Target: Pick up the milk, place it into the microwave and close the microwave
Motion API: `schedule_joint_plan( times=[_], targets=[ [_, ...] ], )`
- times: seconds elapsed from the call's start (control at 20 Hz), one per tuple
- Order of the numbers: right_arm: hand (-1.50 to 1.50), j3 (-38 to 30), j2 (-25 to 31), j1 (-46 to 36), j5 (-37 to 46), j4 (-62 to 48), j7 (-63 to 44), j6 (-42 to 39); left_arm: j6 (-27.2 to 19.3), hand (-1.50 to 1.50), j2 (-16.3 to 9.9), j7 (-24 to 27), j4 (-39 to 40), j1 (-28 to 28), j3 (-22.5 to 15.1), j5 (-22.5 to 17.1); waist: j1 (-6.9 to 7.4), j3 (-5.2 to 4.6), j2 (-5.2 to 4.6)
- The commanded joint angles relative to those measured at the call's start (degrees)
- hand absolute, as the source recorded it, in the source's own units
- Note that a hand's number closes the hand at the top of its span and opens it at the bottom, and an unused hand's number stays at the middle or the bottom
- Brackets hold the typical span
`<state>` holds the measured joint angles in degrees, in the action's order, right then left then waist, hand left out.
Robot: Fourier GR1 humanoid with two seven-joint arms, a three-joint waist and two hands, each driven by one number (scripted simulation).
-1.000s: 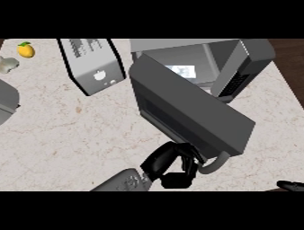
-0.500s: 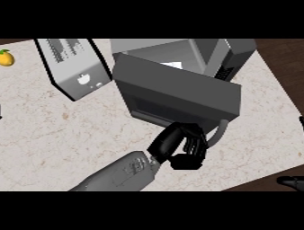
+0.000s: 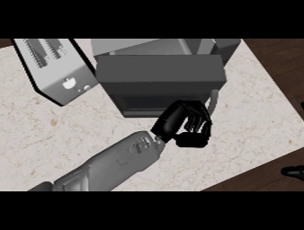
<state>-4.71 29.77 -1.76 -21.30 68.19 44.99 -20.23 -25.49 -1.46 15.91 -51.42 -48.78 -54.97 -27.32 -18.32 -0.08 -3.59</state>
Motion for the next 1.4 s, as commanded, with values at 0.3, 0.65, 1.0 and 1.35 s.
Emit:
schedule_joint_plan(
  times=[0.3,0.65,1.0,1.35],
  targets=[
    [-1.50,1.0,1.7,-4.2,-3.3,2.1,-1.9,-5.1,-2.0,1.50,1.4,-0.1,3.4,-8.8,2.2,-4.7,-3.27,0.18,-1.25],
    [-1.50,3.8,3.0,-6.2,-4.7,4.7,-3.8,-9.4,-3.1,1.50,1.4,-0.4,6.3,-13.2,3.6,-7.1,-4.83,0.38,-1.83],
    [-1.50,5.7,5.7,-8.0,-5.2,7.5,-6.9,-11.9,-3.0,1.50,1.4,-0.3,8.4,-16.7,4.8,-10.0,-6.42,0.40,-2.35],
    [1.50,11.8,8.5,-11.0,-2.6,15.2,-7.7,-17.5,-3.5,1.50,1.4,0.6,8.0,-16.9,3.3,-11.4,-5.95,0.48,-1.89]
  ],
)
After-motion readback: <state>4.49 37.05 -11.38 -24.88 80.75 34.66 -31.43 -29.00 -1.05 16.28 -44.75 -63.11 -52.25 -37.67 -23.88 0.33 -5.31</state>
